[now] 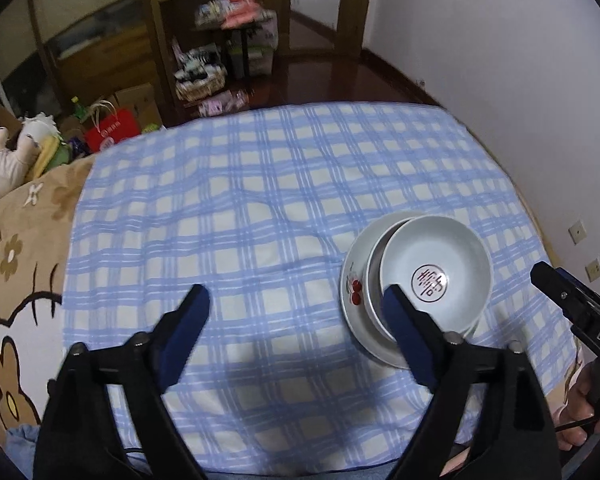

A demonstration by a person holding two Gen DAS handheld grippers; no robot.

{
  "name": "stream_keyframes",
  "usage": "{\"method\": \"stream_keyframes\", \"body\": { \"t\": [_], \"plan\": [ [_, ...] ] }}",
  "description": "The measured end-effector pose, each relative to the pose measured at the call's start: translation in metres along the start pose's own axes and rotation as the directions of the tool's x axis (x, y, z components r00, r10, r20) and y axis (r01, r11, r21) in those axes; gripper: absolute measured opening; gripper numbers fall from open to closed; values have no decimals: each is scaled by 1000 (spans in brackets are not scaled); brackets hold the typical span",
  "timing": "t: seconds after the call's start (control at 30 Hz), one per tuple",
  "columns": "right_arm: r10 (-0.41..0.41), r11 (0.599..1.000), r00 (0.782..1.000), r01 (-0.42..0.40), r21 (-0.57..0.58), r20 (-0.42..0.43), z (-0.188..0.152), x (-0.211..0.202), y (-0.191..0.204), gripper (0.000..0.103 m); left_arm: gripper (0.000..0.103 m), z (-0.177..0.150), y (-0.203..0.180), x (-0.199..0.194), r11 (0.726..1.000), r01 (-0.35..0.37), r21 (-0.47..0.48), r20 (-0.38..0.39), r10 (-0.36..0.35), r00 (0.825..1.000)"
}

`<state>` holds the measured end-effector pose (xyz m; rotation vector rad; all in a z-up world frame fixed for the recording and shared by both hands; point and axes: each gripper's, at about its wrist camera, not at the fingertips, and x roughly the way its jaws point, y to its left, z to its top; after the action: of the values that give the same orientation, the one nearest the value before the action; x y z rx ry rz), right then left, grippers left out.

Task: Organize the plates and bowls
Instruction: 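Open both tools and pull back from the stacked dishes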

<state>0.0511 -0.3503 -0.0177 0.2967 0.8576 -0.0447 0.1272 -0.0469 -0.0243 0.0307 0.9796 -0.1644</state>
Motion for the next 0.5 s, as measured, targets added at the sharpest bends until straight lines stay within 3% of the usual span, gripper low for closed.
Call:
{"method": "stream_keyframes", "body": {
  "t": [0.13, 0.33, 0.5],
  "plan": [
    [4, 999, 996, 0, -34, 94, -5, -33, 6, 102, 93, -13, 2, -30, 999, -27, 18, 67, 26, 997],
    [-11, 997, 979, 25, -66, 205, -16, -81, 8, 103, 94, -38, 3, -71, 996, -61, 59, 208, 48, 977],
    [-46, 994, 951, 73, -78, 306, -31, -116, 7, 103, 96, -58, 8, -103, 998, -56, 25, 299, 47, 953]
  ]
}}
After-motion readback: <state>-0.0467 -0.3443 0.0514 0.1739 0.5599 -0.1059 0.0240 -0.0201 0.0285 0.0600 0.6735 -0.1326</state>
